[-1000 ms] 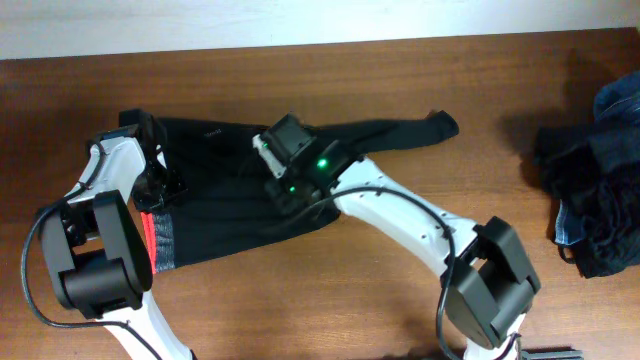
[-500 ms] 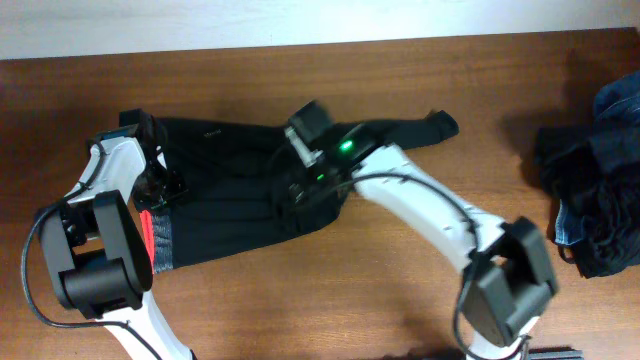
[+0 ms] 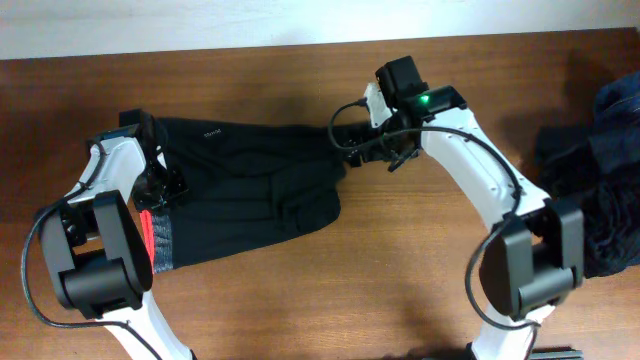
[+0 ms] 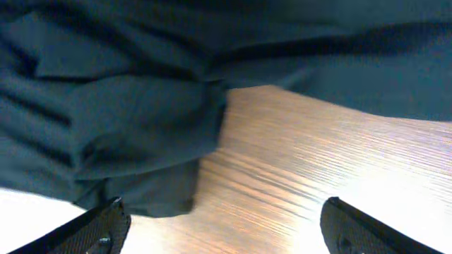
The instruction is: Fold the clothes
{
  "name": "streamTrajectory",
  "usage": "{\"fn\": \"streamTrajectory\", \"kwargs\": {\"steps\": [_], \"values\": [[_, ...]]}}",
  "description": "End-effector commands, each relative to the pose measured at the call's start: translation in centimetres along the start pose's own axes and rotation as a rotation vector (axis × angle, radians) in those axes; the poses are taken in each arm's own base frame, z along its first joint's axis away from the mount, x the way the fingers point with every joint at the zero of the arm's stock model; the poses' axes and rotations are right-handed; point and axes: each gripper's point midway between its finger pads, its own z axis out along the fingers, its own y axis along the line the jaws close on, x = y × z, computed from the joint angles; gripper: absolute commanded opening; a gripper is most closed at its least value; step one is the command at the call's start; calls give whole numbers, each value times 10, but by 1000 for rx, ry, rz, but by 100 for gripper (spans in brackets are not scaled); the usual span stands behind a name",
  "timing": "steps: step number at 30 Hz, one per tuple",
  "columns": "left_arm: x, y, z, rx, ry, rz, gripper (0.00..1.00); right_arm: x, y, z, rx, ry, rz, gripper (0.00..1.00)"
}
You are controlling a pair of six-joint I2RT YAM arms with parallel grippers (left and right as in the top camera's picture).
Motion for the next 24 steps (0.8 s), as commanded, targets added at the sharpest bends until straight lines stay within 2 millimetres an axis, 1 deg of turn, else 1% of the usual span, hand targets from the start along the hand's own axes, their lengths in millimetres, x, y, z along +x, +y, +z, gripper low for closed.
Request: {"fn": "streamTrajectory", "kwargs": {"steps": [1, 3, 6, 8, 10, 12, 16, 18, 20, 24], "values": [[0, 3, -5, -12, -13, -3, 24, 2, 24, 11, -90, 26, -44, 90], [1, 3, -4, -13, -10, -3, 24, 4, 19, 18, -43, 38, -6, 89], [3, 4, -4, -15, 0, -3, 24, 7, 2, 32, 56, 54, 115, 89], [4, 4, -4, -16, 3, -3, 24, 9, 0, 37, 58, 63, 157, 89], [4, 4, -4, -16, 4, -3, 24, 10, 1, 44, 48, 77, 189, 88], [4, 4, -4, -16, 3, -3, 24, 12, 7, 52, 25, 91, 187, 87], [4, 4, -4, -16, 3, -3, 24, 14, 16, 65, 14, 101, 165, 80], [4, 4, -4, -16, 3, -3, 24, 11, 21, 68, 7, 88, 154, 77], [4, 4, -4, -16, 3, -3, 24, 7, 25, 70, 0, 72, 163, 77], [4, 4, -4, -16, 3, -3, 24, 0, 24, 71, 12, 39, 247, 77]]}}
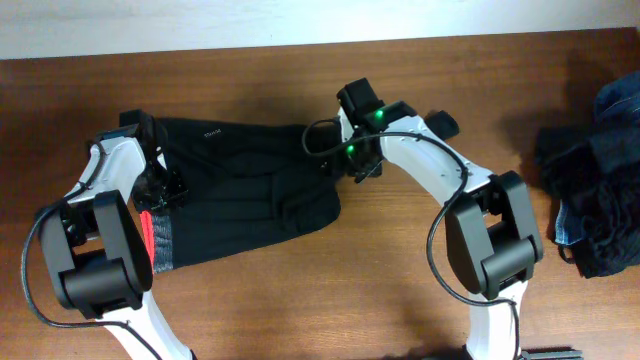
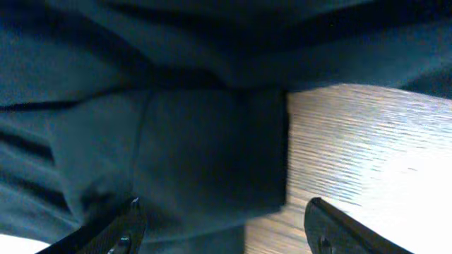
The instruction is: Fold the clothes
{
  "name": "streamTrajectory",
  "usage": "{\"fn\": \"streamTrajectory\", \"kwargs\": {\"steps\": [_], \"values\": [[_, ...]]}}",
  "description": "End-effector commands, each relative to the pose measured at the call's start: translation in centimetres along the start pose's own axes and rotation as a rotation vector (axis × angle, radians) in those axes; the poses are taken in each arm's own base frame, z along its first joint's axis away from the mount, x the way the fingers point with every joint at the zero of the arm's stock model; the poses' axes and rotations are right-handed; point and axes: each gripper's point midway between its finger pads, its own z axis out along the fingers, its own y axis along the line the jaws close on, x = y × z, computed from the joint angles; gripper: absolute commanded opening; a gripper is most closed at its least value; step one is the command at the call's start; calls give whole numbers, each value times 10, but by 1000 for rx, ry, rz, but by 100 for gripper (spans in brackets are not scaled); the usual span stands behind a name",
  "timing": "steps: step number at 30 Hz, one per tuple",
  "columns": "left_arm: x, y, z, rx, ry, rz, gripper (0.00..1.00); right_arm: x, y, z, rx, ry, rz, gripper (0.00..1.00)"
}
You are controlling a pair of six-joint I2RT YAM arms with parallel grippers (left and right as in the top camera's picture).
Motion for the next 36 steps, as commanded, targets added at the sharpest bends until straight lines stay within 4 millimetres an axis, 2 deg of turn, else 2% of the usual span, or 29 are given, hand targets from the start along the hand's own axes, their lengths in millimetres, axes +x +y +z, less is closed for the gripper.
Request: {"fn": "streamTrajectory", "kwargs": {"steps": [1, 10, 21, 23, 24, 32, 36], "values": [[1, 3, -4, -12, -8, -3, 24, -7, 2, 0, 4, -24, 90, 77], [1, 3, -4, -12, -11, -3, 24, -7, -7, 2, 46, -40, 212, 77], [1, 3, -4, -11, -11, -3, 24, -1, -16, 17, 49, -47, 216, 75], [1, 3, -4, -11, -11, -4, 36, 0, -17, 19, 50, -45, 216, 73], [1, 3, -4, -11, -11, -3, 39, 1, -18, 20, 50, -45, 216, 73], [1, 3, -4, -11, -11, -3, 41, 1, -20, 26, 41, -61, 212, 73], [1, 3, -4, -11, -11, -3, 41, -2, -18, 26, 34, -71, 208, 68]]}}
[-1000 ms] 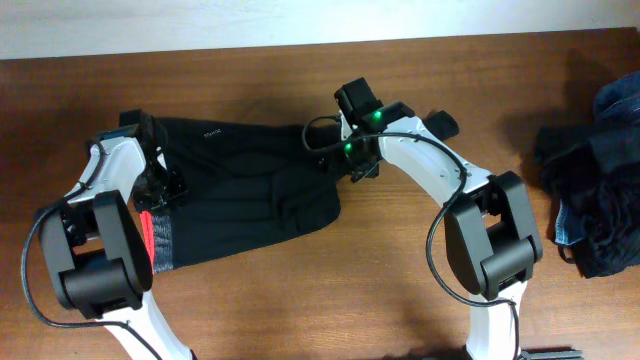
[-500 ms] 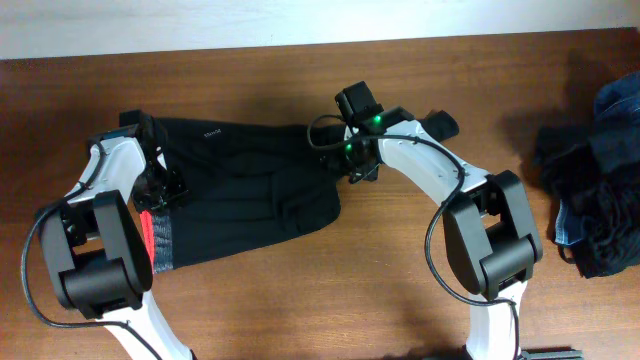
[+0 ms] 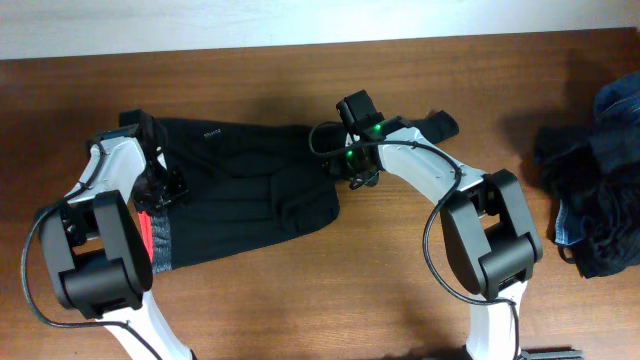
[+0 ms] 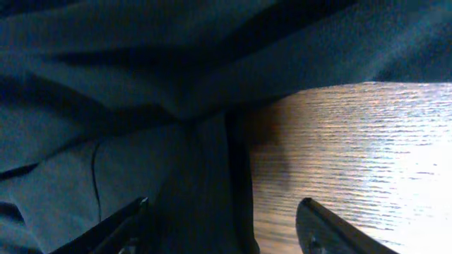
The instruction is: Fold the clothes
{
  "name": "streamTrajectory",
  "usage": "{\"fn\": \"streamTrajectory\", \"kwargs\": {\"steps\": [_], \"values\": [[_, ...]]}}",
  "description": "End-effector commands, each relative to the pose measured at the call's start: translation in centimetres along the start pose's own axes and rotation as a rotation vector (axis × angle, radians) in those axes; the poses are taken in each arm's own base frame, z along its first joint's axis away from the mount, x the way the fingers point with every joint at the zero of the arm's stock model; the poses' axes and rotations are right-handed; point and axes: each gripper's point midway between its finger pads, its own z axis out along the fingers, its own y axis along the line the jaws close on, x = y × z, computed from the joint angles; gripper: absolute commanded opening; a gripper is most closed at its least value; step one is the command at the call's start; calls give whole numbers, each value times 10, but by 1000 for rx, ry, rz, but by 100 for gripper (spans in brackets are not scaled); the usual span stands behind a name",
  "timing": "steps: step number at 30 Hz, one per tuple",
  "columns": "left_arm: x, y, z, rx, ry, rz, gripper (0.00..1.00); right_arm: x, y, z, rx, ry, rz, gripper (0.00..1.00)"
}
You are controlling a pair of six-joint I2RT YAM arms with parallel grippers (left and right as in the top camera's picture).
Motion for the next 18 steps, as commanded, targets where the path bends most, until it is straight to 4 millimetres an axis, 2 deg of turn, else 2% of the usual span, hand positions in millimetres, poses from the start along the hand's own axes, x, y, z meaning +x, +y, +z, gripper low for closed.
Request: {"fn": "streamTrajectory", "kwargs": {"steps": [1, 3, 6, 8, 15, 16, 17, 18], "values": [[1, 3, -4, -12, -11, -3, 41, 0, -3, 3, 12, -4, 8, 66], [1, 3, -4, -12, -11, -3, 42, 0, -4, 3, 14, -3, 8, 63], [0, 3, -4, -12, -12, -3, 42, 1, -3, 3, 10, 4, -2, 49], [0, 3, -4, -11, -14, -3, 43, 2, -4, 3, 12, 8, -1, 42], [0, 3, -4, -11, -15, -3, 43, 3, -4, 3, 13, 10, 0, 39], [0, 3, -4, -12, -15, -3, 43, 3, -4, 3, 13, 10, 0, 40], [0, 3, -4, -11, -15, -3, 43, 3, -4, 3, 14, 10, 0, 50], [0, 3, -4, -11, -15, -3, 43, 3, -4, 3, 14, 11, 0, 67]]}}
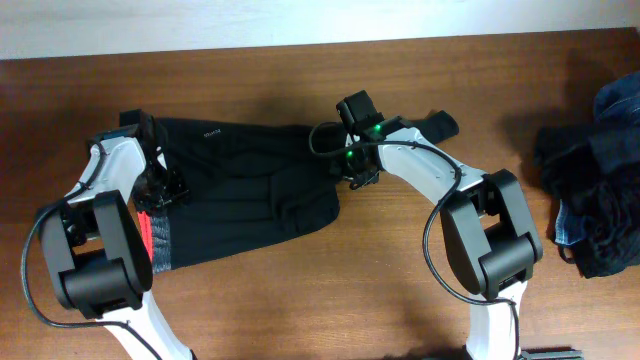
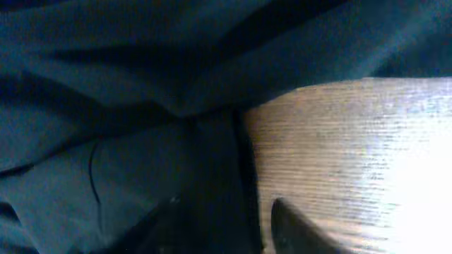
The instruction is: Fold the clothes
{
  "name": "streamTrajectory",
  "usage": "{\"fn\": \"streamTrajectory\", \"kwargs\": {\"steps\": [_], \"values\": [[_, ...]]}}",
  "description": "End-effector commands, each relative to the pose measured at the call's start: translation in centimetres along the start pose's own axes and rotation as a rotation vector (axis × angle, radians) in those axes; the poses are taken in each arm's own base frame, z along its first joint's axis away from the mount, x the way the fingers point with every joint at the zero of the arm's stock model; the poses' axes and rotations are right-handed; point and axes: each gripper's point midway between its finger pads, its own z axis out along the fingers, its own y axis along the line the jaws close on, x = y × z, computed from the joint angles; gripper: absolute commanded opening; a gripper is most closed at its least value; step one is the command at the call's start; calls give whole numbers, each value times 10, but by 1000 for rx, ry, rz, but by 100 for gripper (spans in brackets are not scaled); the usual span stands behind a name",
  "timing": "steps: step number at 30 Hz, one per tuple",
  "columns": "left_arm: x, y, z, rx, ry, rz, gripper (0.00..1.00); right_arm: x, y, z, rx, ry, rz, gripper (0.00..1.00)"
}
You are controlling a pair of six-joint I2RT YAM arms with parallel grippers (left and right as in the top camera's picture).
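A black garment (image 1: 250,185) lies spread on the left half of the brown table, with a red and grey strip (image 1: 155,240) at its lower left. My right gripper (image 1: 350,175) sits low at the garment's right edge. In the right wrist view the right gripper (image 2: 222,215) is partly closed: one dark finger lies over the cloth (image 2: 141,106) and the other over bare wood, with the hem (image 2: 236,176) between them and not pinched. My left gripper (image 1: 160,185) rests on the garment's left edge; its jaws are hidden.
A pile of dark and blue clothes (image 1: 600,170) lies at the table's right edge. Bare wood (image 1: 400,270) stretches in front of the garment and between the two arms. The pale wall runs along the table's far side.
The right gripper's fingers stand much closer together around the hem than before. The arm and the garment have kept their places; the left arm is unchanged.
My right gripper hung wide open beside the garment's right corner. It then stood lower over a folded flap, then right at the hem with wood to the right. Now its fingers have narrowed on either side of that hem. The left arm stayed at the left edge throughout.
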Motion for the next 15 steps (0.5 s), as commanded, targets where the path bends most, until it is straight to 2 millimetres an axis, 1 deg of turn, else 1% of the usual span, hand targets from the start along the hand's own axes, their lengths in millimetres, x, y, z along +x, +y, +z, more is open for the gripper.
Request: {"fn": "streamTrajectory", "kwargs": {"steps": [1, 5, 9, 12, 15], "values": [[0, 3, -4, -12, -14, -3, 43, 2, -4, 3, 11, 6, -5, 70], [0, 3, -4, -12, -14, -3, 43, 2, -4, 3, 12, 8, -4, 68], [0, 3, -4, -12, -14, -3, 43, 2, -4, 3, 12, 8, -4, 62], [0, 3, -4, -12, -14, -3, 43, 3, -4, 3, 12, 9, -4, 55], [0, 3, -4, -12, -14, -3, 43, 4, -2, 3, 1, 16, -4, 53]]}}
